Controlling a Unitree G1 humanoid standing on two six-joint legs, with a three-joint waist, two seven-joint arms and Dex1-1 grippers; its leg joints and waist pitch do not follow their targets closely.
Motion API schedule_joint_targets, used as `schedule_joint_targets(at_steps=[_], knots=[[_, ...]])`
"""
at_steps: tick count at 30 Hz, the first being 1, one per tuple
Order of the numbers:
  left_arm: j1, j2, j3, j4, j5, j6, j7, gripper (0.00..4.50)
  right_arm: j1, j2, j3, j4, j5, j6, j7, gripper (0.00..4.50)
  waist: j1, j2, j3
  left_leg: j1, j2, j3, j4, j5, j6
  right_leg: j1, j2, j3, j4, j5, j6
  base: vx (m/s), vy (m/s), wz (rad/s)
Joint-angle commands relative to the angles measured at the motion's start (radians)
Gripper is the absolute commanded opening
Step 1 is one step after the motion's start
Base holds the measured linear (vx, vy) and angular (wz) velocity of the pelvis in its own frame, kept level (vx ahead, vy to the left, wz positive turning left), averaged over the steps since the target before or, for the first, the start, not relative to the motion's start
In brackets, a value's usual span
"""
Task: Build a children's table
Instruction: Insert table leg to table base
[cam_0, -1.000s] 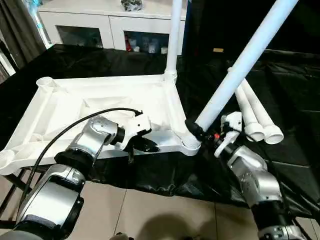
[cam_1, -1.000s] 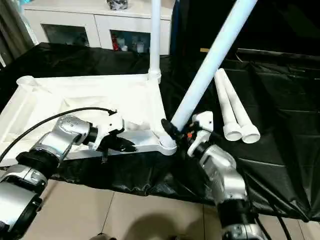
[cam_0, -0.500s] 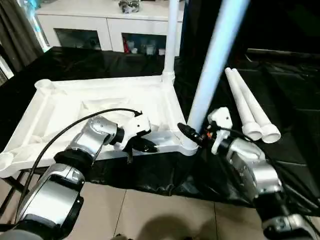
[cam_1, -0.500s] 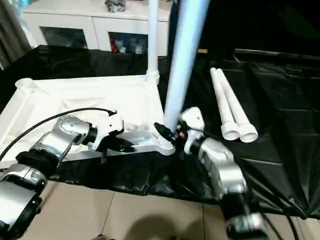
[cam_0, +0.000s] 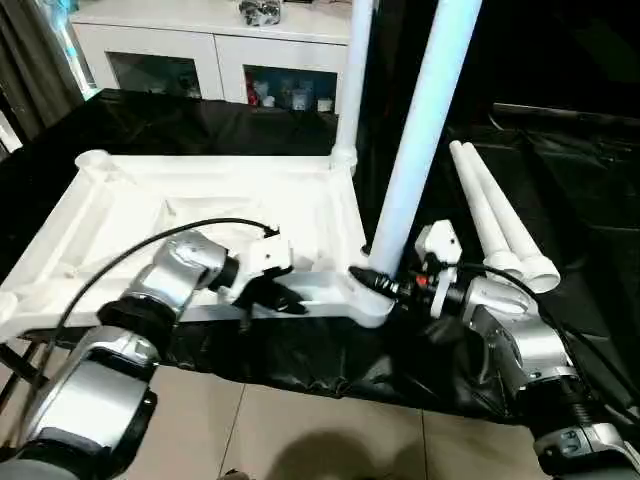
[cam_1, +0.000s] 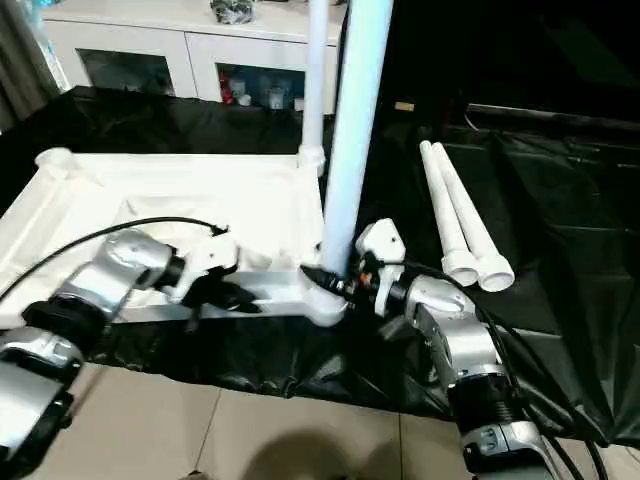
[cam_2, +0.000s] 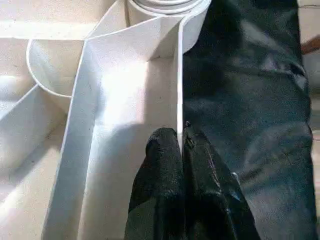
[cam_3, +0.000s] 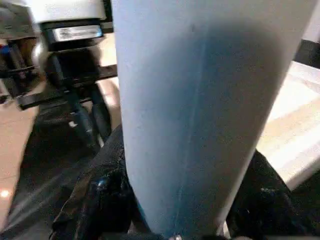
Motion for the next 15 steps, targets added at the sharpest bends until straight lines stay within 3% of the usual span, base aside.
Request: schedule_joint_targets(at_steps=[1,8,10,13,15], knots=[[-0.053,0.015,0.006,-0.02,-0.015,-0.025,-0.037,0.0,0.046,-0.008,0.051,0.056,-0.03,0.032,0.038,1.88,0.004,0.0,-0.065,0.014,0.02,-0.007,-0.079,-0.368,0.032,0.043,-0.056,0.04,-0.087,-0.469,-0.177,0.0,0.0,0.0],[-0.085,0.007,0.023,0.014,-0.012,-0.008,-0.007,0.0,0.053,0.0,0.051,0.055,-0.026,0.019,0.047,1.88,0.006,0.003,-0.064,0.017,0.019,-0.009,-0.079,-0.386,0.021,0.04,-0.057,0.039,-0.093,-0.508,-0.164,0.0,0.0,0.0],[-0.088,-0.006,0.035,0.017,-0.018,0.001,0.02,0.0,0.053,0.008,0.041,0.058,-0.023,0.016,0.03,1.88,0.006,0.0,-0.063,0.018,0.02,-0.009,-0.08,-0.39,0.02,0.039,-0.057,0.039,-0.093,-0.512,-0.163,0.0,0.0,0.0],[-0.095,-0.027,0.052,0.024,-0.017,0.024,0.09,0.0,0.028,0.042,-0.004,0.11,-0.029,-0.013,-0.068,1.88,0.007,-0.001,-0.062,0.02,0.019,-0.008,-0.078,-0.397,0.018,0.035,-0.059,0.037,-0.097,-0.54,-0.157,0.0,0.0,0.0],[-0.103,-0.045,0.067,0.03,-0.017,0.044,0.141,0.0,-0.003,0.065,-0.036,0.168,-0.048,-0.031,-0.168,1.88,0.002,-0.004,-0.059,0.023,0.016,-0.012,-0.076,-0.421,0.005,0.031,-0.058,0.028,-0.104,-0.602,-0.135,0.0,0.0,0.0]])
